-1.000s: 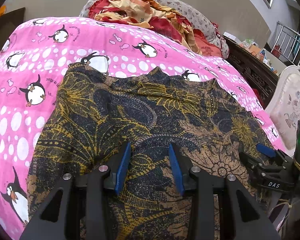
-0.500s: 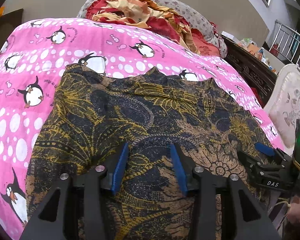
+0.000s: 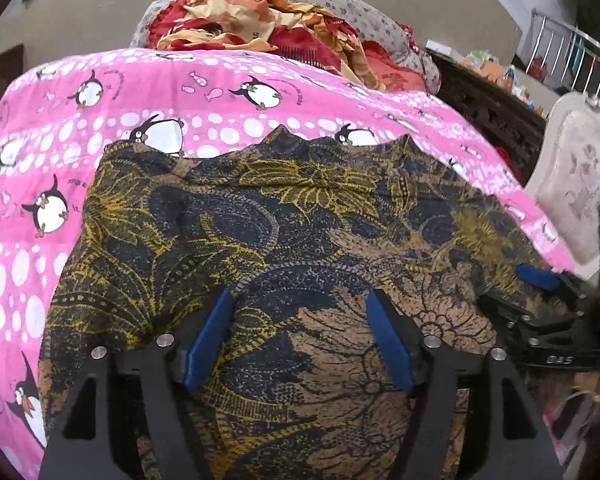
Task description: Fold small clothes
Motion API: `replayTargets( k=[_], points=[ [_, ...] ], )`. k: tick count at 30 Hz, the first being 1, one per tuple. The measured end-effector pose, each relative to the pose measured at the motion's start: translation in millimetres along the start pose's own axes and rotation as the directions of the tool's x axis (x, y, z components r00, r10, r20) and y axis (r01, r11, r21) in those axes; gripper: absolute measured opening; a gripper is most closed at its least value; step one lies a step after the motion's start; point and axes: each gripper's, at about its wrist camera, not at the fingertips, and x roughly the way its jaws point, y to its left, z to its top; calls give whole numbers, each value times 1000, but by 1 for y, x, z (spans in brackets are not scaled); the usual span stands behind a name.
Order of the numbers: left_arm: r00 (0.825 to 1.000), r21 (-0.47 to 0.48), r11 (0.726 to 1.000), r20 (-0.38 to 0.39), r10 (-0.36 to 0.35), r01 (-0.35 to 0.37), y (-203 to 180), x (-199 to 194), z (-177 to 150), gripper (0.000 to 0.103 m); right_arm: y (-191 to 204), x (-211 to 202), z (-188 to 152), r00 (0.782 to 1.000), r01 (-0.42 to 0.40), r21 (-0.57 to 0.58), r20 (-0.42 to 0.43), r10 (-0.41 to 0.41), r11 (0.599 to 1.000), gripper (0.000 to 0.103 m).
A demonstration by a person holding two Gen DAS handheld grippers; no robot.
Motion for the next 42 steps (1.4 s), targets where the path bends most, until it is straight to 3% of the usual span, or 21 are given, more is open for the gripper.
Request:
replayTargets(
  k=[7, 13, 16, 19, 22, 24, 27, 29, 30, 32, 34, 37, 38, 40, 42],
  points=[
    [998, 44, 997, -13, 59, -58, -9, 3, 0, 51, -9, -19, -18, 989, -146, -41, -12, 146, 988, 103],
    [995, 42, 995, -29, 94, -93, -13, -16, -10, 51, -16, -50, -54, 993, -116, -164, -41, 111, 980, 103],
    [992, 31, 992, -43, 120, -119, -13, -43, -25, 51, -13, -61, -69, 998, -36, -219, -61, 23, 975, 103],
    [993, -26, 993, -15, 115, -115, -1, -76, -47, 51, -6, -83, -60, 999, 38, -174, -5, -39, 984, 102],
    [989, -82, 986, -28, 143, -145, 22, -79, -67, 51, 29, -100, -31, 994, -46, -163, 86, 61, 985, 102],
    [994, -79, 991, 11, 113, -111, 28, -82, -74, 51, 61, -95, -9, 983, -136, -164, 101, 154, 977, 102],
    [996, -106, 991, 16, 85, -83, 31, -88, -74, 51, 101, -65, 9, 979, -190, -191, 37, 200, 963, 101],
    [999, -164, 985, 18, 51, -47, 38, -102, -75, 51, 116, -29, 5, 989, -144, -238, -58, 134, 961, 101],
    [999, -201, 979, 18, 27, -23, 42, -112, -77, 51, 117, -16, 1, 991, -118, -241, -88, 100, 963, 103],
    [997, -279, 958, 52, -49, 62, 49, -134, -85, 51, 106, -13, -8, 988, -154, -180, -14, 154, 972, 103],
    [993, -342, 933, 78, -91, 113, 54, -145, -98, 56, 103, -18, -18, 986, -147, -177, 48, 158, 973, 103],
    [987, -484, 863, 2, -164, 144, 63, -127, -122, 61, 105, -23, -22, 988, -117, -190, 73, 133, 975, 103],
    [987, -479, 864, 33, -156, 152, 63, -128, -125, 63, 105, -23, -23, 989, -117, -190, 71, 133, 975, 103],
    [987, -491, 859, 24, -156, 148, 62, -125, -123, 64, 104, -23, -23, 988, -128, -184, 67, 142, 975, 103],
    [985, -543, 824, 35, -169, 161, 67, -125, -123, 66, 103, -21, -24, 987, -134, -181, 65, 147, 974, 103]
  ],
)
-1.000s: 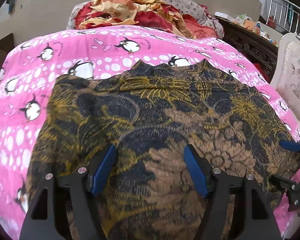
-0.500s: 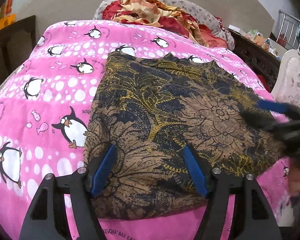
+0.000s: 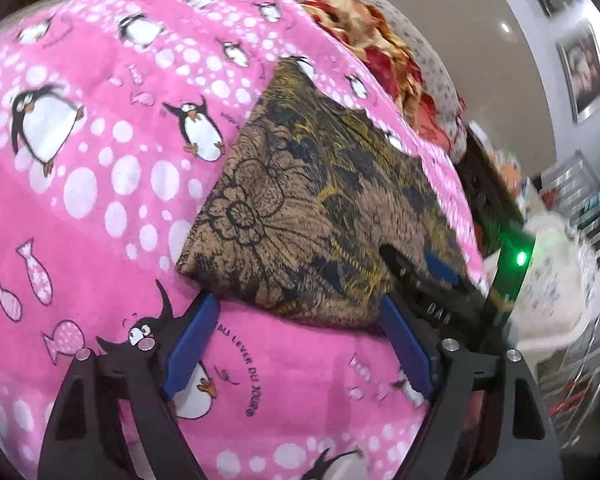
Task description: Fold small clothes
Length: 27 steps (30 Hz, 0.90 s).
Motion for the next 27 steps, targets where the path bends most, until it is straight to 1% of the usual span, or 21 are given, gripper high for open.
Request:
replayTargets(
  k=[1, 2, 4, 6, 7, 8, 9, 11, 12, 13, 14, 15, 16, 17, 19, 20, 21, 22, 23, 25, 27],
  points=[
    [1000, -38, 999, 2, -15, 16, 3, 0, 3, 66, -1, 2, -1, 1000, 2, -2, 1, -2, 1000, 103],
    [999, -73, 996, 3, -43, 43, 6, 3, 8, 69, -1, 1, -2, 1000, 4, -3, 1, -4, 1000, 103],
    [996, -125, 989, 29, -80, 83, 13, 9, 21, 69, -2, 1, -1, 1000, 1, -2, 1, -1, 1000, 103],
    [993, -174, 980, 85, -80, 94, 18, 12, 32, 69, -2, 1, -2, 1000, 1, -1, 0, -1, 1000, 103],
    [993, -186, 979, 93, -73, 89, 16, 14, 34, 69, -1, 1, -2, 1000, 1, -1, 1, -1, 1000, 103],
    [994, -173, 981, 89, -71, 85, 12, 16, 32, 69, -2, 0, -2, 1000, 2, -2, 1, -2, 1000, 103],
    [994, -125, 987, 61, -93, 100, 3, 20, 28, 69, -1, 0, -2, 1000, 1, -1, 0, -1, 1000, 103],
    [986, -22, 986, -21, -165, 165, -17, 29, 19, 67, 0, 0, -2, 1000, 1, -1, 1, -1, 1000, 103],
    [989, 26, 989, -26, -148, 148, -23, 28, 17, 62, -1, 2, -1, 1000, 0, -1, 0, 0, 1000, 103],
    [991, 43, 990, -6, -137, 137, -22, 26, 20, 59, -1, 4, 0, 1000, 1, -2, 0, -1, 1000, 103],
    [992, 27, 993, 39, -119, 118, -15, 21, 26, 56, 0, 4, 0, 1000, 0, -2, 0, 0, 1000, 103],
    [993, -20, 996, 76, -88, 90, -3, 18, 34, 56, 0, 4, 0, 1000, 0, -2, 0, 0, 1000, 103],
    [994, -80, 994, 83, -72, 79, 10, 19, 39, 56, 0, 3, 0, 1000, 0, -1, 0, 0, 1000, 103],
    [994, -107, 990, 74, -82, 89, 16, 21, 40, 50, -1, 3, -1, 1000, 1, -1, 0, -1, 1000, 103],
    [995, -76, 995, 78, -61, 67, 11, 20, 36, 48, 0, 3, -1, 1000, 1, -2, -3, -1, 1000, 103],
    [995, -61, 997, 84, -47, 52, 9, 19, 32, 44, 1, 5, 1, 1000, 2, -2, -5, -2, 1000, 103],
    [995, -66, 997, 92, -39, 45, 11, 20, 31, 37, 1, 5, 1, 1000, 3, -2, -6, -3, 1000, 103],
    [994, -80, 996, 100, -32, 40, 14, 20, 30, 32, 1, 5, 1, 1000, 5, -3, -8, -5, 1000, 103],
    [994, -100, 994, 106, -24, 35, 20, 20, 29, 22, 2, 5, 1, 1000, 5, -4, -10, -5, 1000, 103],
    [995, -111, 993, 100, -15, 26, 22, 23, 31, 12, 1, 5, 0, 1000, 2, 0, -17, -2, 1000, 103],
    [996, -98, 995, 89, -7, 15, 27, 23, 33, 0, 0, 5, 0, 1000, -7, 5, -29, 7, 1000, 103]
  ],
)
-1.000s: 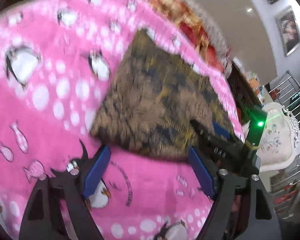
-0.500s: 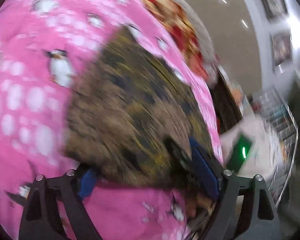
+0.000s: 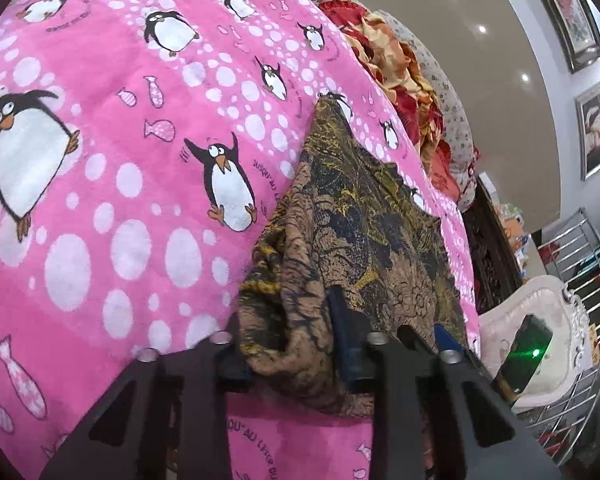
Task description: Fold small clothes
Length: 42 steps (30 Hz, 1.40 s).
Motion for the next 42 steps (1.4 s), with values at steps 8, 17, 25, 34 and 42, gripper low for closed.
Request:
replayTargets(
  k=[8, 17, 25, 34, 42],
  points=[
    [968, 477, 848, 200, 153, -233, -73, -16, -17, 0, 15, -38, 91, 999, -48, -121, -12, 46, 992, 103],
    [963, 705, 677, 270, 17, -210, -138, -12, -28, 0, 69, 47, 211, 854, -457, -13, -285, 435, 889, 102],
    [972, 720, 679, 231, -37, -145, -152, -13, -21, 0, 126, 131, 228, 786, -364, -114, -571, 239, 924, 87],
    [973, 716, 686, 226, -51, -130, -150, -18, -23, 0, 135, 133, 220, 789, -285, -199, -604, 112, 938, 30],
    [974, 726, 681, 209, -83, -97, -158, -21, -28, 0, 90, 96, 219, 809, -343, -126, -544, 224, 931, 12]
  ],
)
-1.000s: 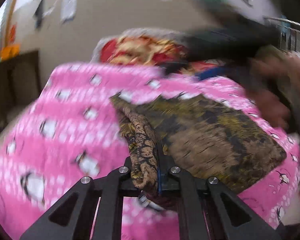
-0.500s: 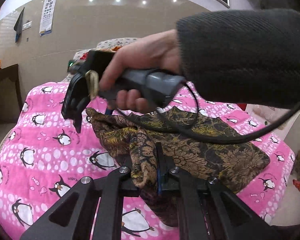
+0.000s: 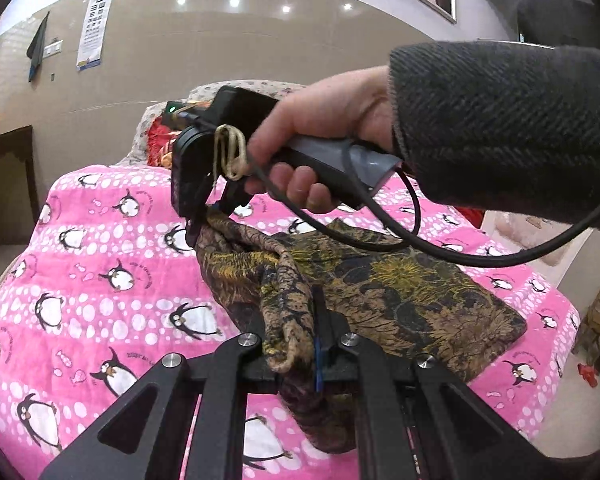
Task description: Fold small clothes
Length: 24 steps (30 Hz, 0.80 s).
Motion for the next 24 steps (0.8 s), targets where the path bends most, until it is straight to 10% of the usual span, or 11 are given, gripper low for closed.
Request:
replayTargets(
  k=[12, 24],
  points=[
    [990, 138, 981, -58, -131, 138, -76, 33, 14, 0, -113, -42, -42, 992, -87, 111, 103, 76, 990, 11],
    [938, 222, 917, -184, -293, 330, -190, 87, 20, 0, -252, -67, -142, 974, -163, 226, 191, 120, 961, 10]
  ],
)
